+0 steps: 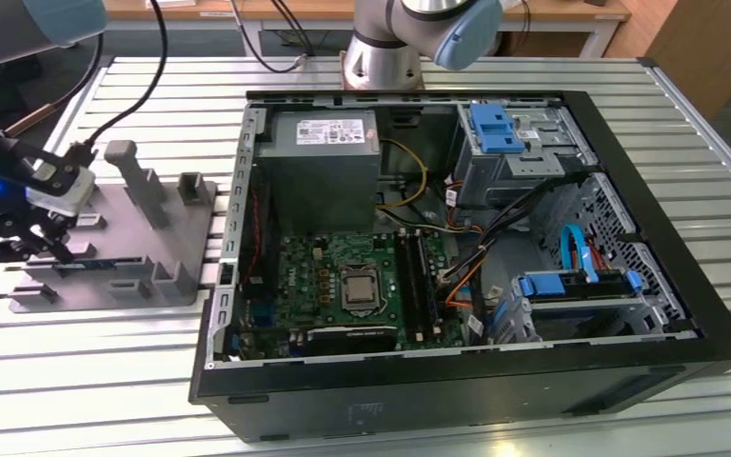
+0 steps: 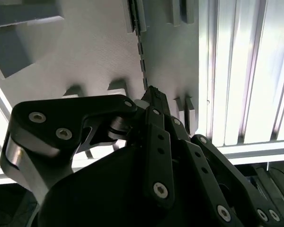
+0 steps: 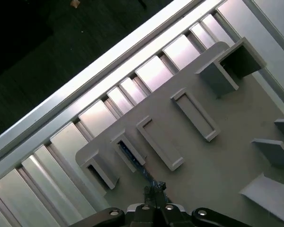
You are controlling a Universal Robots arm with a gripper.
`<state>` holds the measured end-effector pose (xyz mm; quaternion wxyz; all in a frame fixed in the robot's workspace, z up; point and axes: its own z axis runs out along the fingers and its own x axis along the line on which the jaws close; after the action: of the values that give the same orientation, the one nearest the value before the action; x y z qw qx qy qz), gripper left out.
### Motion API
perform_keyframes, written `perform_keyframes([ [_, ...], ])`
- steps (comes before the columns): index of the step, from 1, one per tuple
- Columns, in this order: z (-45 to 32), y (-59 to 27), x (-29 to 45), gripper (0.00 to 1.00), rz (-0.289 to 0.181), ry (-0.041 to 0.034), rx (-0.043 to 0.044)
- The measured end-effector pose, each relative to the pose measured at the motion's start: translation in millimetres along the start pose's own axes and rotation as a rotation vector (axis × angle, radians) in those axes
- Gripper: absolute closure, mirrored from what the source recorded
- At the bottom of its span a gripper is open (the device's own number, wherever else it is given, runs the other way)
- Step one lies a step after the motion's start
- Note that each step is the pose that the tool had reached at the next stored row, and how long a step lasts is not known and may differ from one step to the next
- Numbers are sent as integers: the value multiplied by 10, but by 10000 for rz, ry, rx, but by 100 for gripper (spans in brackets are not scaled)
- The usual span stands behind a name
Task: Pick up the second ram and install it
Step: 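Pick up the second ram and move it above second insertion slot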
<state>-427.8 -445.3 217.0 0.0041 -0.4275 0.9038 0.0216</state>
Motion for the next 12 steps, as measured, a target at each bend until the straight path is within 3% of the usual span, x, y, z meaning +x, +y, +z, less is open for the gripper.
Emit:
perform_keyframes([
  [12, 0, 0, 0, 90, -1200, 43, -31],
])
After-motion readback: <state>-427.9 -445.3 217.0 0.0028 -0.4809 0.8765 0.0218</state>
